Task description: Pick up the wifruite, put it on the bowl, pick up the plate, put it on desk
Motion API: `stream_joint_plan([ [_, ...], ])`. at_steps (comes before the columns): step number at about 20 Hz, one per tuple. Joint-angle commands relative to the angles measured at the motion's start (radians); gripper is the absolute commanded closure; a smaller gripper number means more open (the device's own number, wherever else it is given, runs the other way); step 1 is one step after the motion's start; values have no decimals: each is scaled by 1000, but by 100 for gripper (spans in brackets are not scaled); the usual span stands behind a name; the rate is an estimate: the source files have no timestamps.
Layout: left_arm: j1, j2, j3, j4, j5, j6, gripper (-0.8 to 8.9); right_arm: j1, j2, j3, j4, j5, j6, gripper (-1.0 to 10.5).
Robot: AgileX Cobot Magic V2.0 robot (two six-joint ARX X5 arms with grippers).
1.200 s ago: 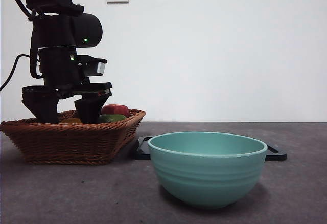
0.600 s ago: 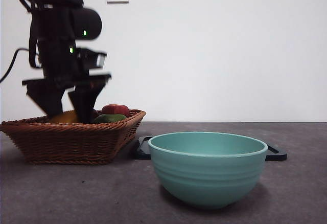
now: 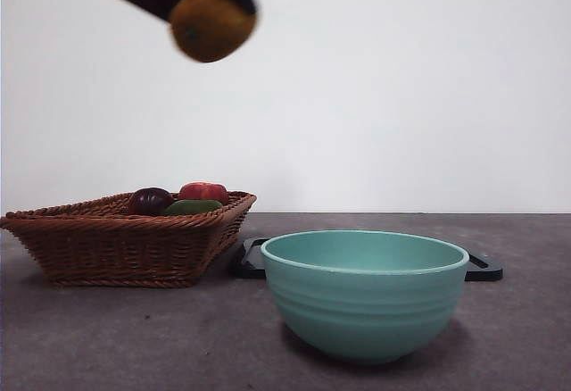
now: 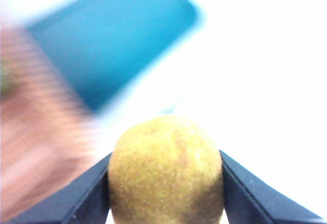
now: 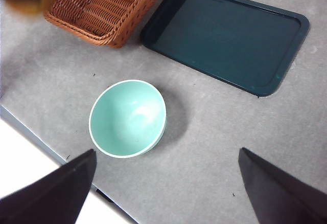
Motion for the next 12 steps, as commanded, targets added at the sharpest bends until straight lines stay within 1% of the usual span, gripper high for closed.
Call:
stream_joint_plan([
  [1,-87,47,18,7,2,5,574,3,6,15,10,3,12,499],
  [3,-156,95,17,26,2,6,574,3,6,15,10,3,11,499],
  [6,-215,196,17,34,1,23,574,3,6,15,10,3,11,499],
  [8,-243,270,17,49,1,29,574,3,6,15,10,3,12,499],
  [10,-259,333,17,53,-1,62,574,3,6,15,10,3,11,499],
  [12,-264,381,17,79,-4,61,574,3,6,15,10,3,11,499],
])
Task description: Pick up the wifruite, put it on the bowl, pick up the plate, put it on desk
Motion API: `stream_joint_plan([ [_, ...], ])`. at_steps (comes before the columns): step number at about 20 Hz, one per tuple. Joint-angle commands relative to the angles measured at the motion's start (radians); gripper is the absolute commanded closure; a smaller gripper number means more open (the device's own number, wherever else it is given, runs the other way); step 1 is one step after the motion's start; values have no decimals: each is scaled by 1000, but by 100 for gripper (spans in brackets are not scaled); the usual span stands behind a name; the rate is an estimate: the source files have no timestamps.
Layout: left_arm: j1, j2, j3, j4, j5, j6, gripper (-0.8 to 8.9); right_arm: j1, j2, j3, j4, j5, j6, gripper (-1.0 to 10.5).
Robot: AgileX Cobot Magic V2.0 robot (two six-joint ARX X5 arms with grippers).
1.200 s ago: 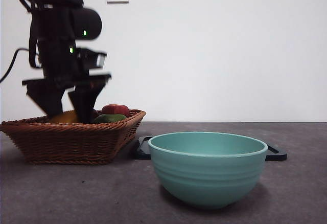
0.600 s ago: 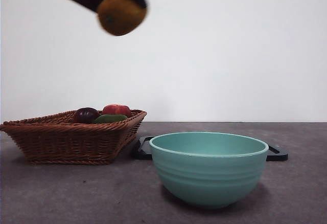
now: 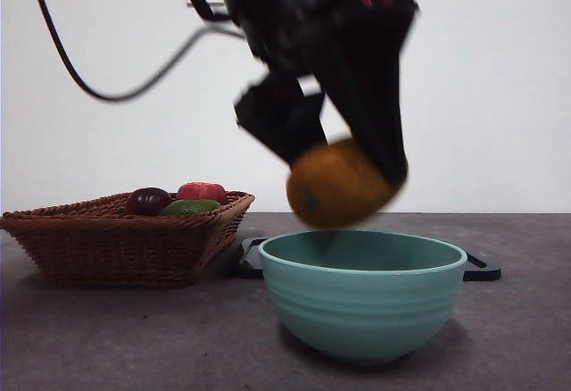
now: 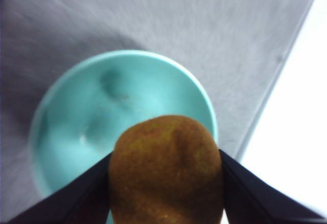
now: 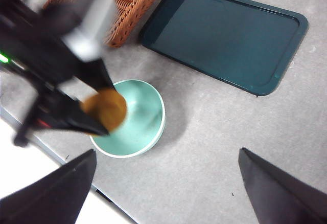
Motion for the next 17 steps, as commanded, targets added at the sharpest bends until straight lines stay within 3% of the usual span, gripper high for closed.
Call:
stream_joint_plan([
  [1,-11,59,17,43,-5,25,574,3,6,15,10,3,11,499],
  [5,-17,106,17,91,-87,34,574,3,6,15,9,3,12,499],
  [17,-37,167,17,112,-93,55,564,3,6,15,9,-4,12,499],
])
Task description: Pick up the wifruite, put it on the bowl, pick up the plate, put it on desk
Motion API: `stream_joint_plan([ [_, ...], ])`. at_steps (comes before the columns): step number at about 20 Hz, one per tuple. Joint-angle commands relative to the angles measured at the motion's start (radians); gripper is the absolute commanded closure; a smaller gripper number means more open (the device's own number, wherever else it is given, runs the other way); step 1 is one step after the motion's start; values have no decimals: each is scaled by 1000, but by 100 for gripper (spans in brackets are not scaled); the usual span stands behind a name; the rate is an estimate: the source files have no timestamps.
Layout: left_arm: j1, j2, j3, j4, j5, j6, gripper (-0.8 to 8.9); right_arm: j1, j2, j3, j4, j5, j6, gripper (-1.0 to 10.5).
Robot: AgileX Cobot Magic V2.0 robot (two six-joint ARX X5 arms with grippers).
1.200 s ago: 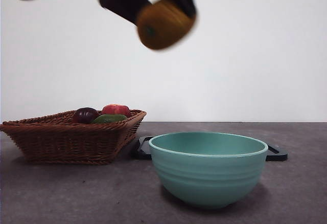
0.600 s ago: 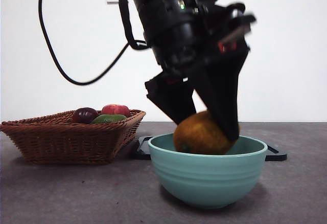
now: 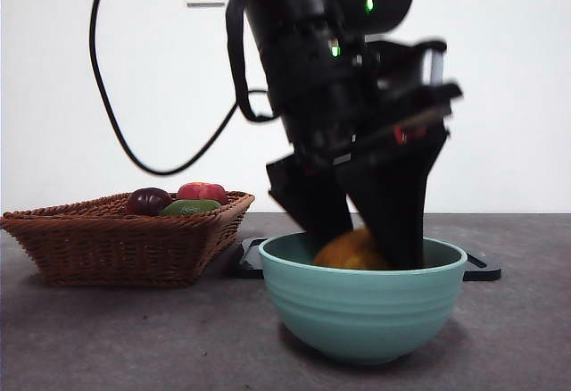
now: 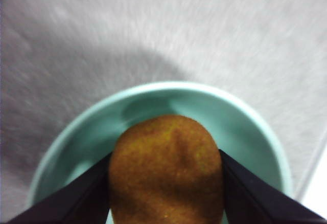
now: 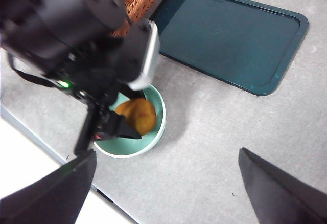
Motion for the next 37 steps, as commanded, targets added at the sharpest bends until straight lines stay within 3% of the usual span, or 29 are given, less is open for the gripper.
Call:
stream_joint_plan([
  [1,-17,31,17,1,2,12,563,3,6,15,9,-2,12,499],
  [5,-19,31,17,-1,-11,12,402,3,6,15,9,-2,11,499],
  [11,-20,13,27,0,-11,-2,404,3,6,15,9,-2,11,499],
  [16,20,-134,56,37,-11,-38,407,3,6,15,10,-2,11,499],
  [24,246,-495,43,80,-10,-146,409,3,6,15,10,-2,11,499],
  [28,364,-676,-90,83,-8,-148,410,3,6,15,10,-2,11,499],
  [31,410,-823,-267,83,64,-157,410,3,7,15,11,-2,11,499],
  [37,383,-1028,-552,48,396,-179,413,3,21,14,9,2,13,500],
])
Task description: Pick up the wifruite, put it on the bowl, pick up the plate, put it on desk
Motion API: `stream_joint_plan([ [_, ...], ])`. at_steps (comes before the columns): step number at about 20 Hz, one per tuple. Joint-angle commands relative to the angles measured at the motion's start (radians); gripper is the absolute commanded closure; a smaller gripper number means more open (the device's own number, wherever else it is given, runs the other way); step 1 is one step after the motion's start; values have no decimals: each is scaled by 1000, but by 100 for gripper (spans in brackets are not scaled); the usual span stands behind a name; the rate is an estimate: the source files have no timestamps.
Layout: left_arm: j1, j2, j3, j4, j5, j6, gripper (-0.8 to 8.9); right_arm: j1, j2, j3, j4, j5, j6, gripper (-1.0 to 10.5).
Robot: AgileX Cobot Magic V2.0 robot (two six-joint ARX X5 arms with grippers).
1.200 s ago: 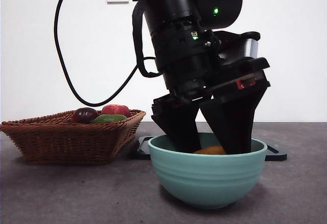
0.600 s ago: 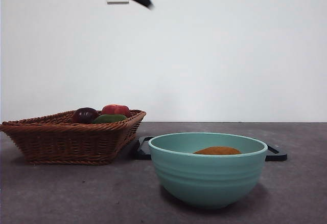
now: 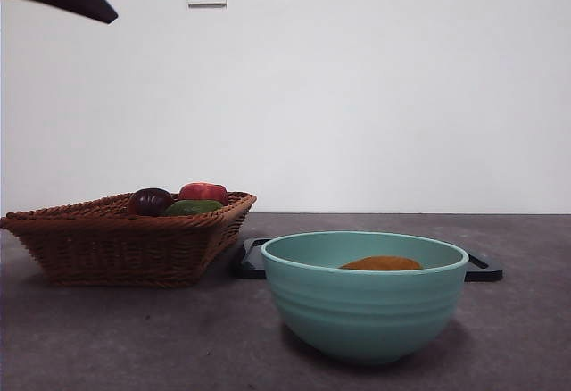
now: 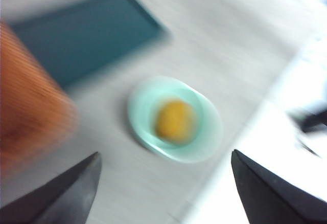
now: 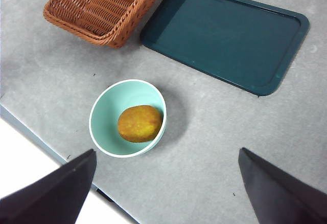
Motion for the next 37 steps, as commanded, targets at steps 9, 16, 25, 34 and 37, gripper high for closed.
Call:
stream_joint_plan([
  [9,-48,-7,-41,-10,97,-6,413,13,76,10,-23,-3,48,518],
  [16,-48,-7,-41,-10,97,-6,413,131,158,-217,207,5,171,528],
  [25,-48,-7,-41,-4,97,-6,412,280,390,-346,553,105,248,649],
  [34,-48,-7,-41,-3,97,-6,412,328,589,-346,728,163,247,839],
  [37,-48,-7,-41,-3,97,-6,412,328,590,-346,741,166,246,939],
])
